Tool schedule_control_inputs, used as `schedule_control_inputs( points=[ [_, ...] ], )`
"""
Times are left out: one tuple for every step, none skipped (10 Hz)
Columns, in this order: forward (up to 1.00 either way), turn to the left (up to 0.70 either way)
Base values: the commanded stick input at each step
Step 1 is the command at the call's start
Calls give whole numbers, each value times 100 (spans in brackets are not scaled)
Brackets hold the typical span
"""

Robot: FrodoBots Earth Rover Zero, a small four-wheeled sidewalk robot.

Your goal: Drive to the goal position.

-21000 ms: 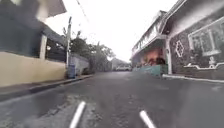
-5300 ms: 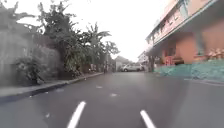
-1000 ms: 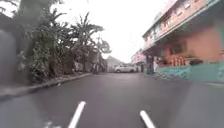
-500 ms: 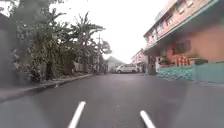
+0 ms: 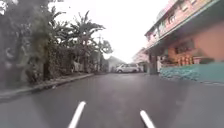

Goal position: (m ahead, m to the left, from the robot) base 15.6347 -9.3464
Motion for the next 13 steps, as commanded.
schedule_control_inputs(
  points=[
    [70, 0],
    [70, 0],
    [70, 0],
    [70, 0],
    [70, 0],
    [70, 0],
    [70, 0],
    [70, 0],
    [70, 0],
    [70, 0],
    [70, 0],
    [70, 0],
    [70, 0]
  ],
)
